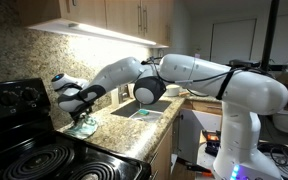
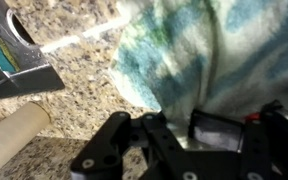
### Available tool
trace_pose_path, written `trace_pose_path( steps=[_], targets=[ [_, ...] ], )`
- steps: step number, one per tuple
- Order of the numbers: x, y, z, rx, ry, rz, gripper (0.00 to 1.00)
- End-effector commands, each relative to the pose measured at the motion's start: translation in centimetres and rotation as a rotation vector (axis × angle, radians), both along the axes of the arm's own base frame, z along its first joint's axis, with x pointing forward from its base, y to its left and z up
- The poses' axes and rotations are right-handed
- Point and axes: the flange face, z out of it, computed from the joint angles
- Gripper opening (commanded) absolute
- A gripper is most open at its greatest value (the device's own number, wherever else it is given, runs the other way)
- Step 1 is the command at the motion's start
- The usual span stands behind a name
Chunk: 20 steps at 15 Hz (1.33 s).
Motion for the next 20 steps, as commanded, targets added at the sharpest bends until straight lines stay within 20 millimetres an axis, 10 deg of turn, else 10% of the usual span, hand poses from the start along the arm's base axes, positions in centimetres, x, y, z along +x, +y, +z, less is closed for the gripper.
trace_pose_path(
  steps=[1, 12, 20],
  targets=[
    [0.0, -2.0, 1.9, -0.039, 0.002, -0.051, 0.07],
    [-0.9, -8.6, 3.5, -0.130, 0.072, -0.173, 0.07],
    [-1.4, -0.2, 1.5, -0.175, 0.134, -0.044, 0.06]
  ],
)
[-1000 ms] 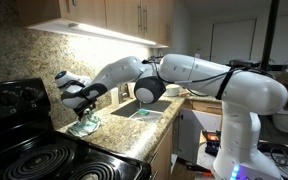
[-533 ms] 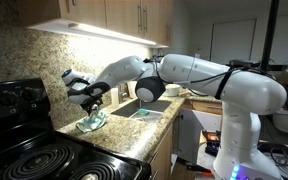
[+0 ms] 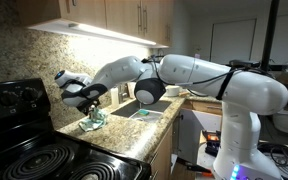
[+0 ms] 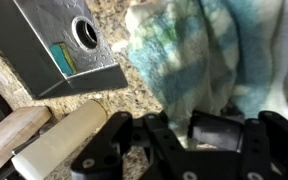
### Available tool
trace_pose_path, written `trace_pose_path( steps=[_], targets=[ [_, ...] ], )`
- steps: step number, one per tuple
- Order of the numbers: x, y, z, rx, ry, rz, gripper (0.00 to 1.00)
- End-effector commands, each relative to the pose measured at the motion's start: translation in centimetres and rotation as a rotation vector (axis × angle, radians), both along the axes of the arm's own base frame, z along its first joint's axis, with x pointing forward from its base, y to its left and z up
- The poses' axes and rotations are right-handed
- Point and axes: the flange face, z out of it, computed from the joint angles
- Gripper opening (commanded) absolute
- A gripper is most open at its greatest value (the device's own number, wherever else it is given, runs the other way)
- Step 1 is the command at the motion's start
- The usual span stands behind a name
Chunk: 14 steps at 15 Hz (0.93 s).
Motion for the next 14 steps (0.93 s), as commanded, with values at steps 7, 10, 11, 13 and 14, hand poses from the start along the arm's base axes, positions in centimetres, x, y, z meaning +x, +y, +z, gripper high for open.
trace_pose_path(
  steps=[7, 10, 11, 13, 14],
  targets=[
    [-1.7, 6.4, -4.0, -0.030, 0.143, 0.080, 0.06],
    [-1.5, 5.0, -3.4, -0.042, 0.135, 0.057, 0.07],
    [-1.5, 4.3, -3.1, -0.045, 0.137, 0.052, 0.06],
    [-1.4, 3.0, -2.7, -0.031, 0.159, 0.056, 0.07],
    [-1.4, 2.2, -2.4, -0.023, 0.171, 0.058, 0.07]
  ],
)
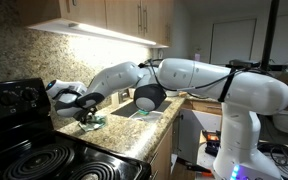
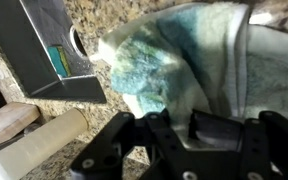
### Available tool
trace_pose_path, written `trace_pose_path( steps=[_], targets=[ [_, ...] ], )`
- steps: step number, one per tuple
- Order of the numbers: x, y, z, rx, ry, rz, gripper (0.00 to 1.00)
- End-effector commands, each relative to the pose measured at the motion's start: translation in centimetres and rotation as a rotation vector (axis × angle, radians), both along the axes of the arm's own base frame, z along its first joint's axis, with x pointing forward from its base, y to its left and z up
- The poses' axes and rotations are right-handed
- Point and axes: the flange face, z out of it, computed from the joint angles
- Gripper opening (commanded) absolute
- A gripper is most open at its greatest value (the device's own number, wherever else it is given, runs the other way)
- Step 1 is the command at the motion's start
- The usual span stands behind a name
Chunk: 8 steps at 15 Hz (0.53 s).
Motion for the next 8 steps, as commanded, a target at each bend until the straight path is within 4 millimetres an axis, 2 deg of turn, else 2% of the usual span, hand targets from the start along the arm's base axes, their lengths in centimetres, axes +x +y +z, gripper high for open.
trace_pose_path(
  steps=[1, 8],
  targets=[
    [-0.3, -3.1, 1.6, 0.016, 0.075, -0.014, 0.06],
    [-0.8, -9.7, 1.9, 0.027, 0.118, -0.099, 0.07]
  ],
)
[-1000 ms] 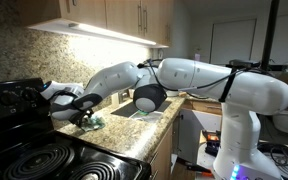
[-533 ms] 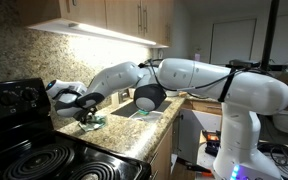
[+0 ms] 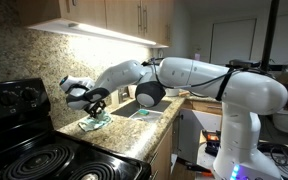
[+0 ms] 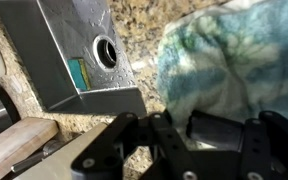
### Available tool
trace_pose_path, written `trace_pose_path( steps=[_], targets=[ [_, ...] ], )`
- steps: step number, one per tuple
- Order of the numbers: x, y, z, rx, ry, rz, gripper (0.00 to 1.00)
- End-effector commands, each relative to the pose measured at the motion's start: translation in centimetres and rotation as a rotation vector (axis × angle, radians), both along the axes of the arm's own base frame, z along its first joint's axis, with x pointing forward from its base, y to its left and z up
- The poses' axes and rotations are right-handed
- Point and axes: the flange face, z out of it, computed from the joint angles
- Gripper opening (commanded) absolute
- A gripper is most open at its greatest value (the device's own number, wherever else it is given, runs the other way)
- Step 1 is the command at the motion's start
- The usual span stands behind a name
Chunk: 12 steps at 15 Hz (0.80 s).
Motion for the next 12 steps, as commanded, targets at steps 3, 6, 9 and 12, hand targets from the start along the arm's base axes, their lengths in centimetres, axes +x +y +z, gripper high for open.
trace_pose_path(
  steps=[3, 6, 9, 12],
  targets=[
    [-0.7, -2.5, 0.9, 0.050, 0.075, -0.019, 0.31],
    [-0.2, -1.6, 1.8, 0.124, 0.094, 0.070, 0.45],
    [0.0, -0.7, 3.3, 0.182, 0.106, 0.125, 0.64],
    [0.1, -0.1, 4.4, 0.236, 0.129, 0.178, 0.83]
  ],
)
